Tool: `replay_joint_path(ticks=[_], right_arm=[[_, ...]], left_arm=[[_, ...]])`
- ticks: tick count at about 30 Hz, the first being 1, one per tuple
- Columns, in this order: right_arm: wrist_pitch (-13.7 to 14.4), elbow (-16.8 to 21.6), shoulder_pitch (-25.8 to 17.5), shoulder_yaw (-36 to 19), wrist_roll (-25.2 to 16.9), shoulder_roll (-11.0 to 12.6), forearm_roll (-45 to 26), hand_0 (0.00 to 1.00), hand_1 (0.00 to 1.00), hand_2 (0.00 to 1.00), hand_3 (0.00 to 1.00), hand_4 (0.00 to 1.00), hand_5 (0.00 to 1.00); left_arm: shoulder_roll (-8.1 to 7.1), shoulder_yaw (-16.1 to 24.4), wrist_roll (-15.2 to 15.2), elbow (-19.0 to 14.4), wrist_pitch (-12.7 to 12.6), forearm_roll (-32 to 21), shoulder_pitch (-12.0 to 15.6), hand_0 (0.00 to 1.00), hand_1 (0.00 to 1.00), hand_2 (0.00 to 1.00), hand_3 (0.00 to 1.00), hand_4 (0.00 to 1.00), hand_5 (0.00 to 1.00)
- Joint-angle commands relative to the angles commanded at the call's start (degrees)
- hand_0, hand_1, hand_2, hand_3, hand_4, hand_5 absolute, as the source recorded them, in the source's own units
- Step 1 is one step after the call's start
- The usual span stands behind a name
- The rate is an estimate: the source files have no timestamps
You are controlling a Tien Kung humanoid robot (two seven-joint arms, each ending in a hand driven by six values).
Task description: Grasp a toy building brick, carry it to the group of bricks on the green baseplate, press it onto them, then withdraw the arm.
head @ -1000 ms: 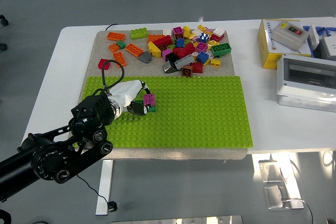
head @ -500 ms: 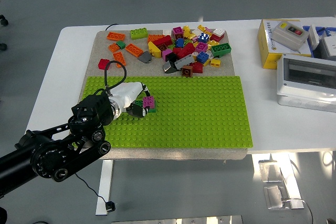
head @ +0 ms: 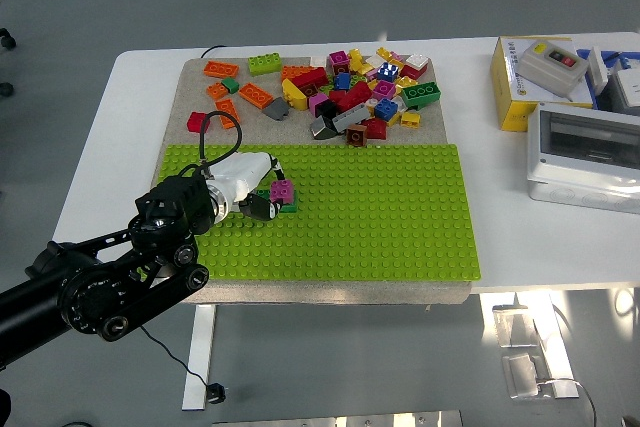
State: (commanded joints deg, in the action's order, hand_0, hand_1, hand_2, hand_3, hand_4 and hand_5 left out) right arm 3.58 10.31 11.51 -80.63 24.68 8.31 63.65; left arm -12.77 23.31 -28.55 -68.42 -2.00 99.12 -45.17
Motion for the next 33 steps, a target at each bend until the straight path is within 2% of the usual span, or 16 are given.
replay_joint_path(ticks=[33], right_arm=[[0.03, 0.0, 0.29, 0.23, -0.1, 0.06, -0.16, 0.659, 0.582, 0.589, 0.769, 0.469, 0.998]], left_arm=[[0.19, -3.12, 0.33, 1.04, 0.16, 1.63, -1.81, 0.961, 0.892, 0.861, 0.496, 0.527, 0.194]])
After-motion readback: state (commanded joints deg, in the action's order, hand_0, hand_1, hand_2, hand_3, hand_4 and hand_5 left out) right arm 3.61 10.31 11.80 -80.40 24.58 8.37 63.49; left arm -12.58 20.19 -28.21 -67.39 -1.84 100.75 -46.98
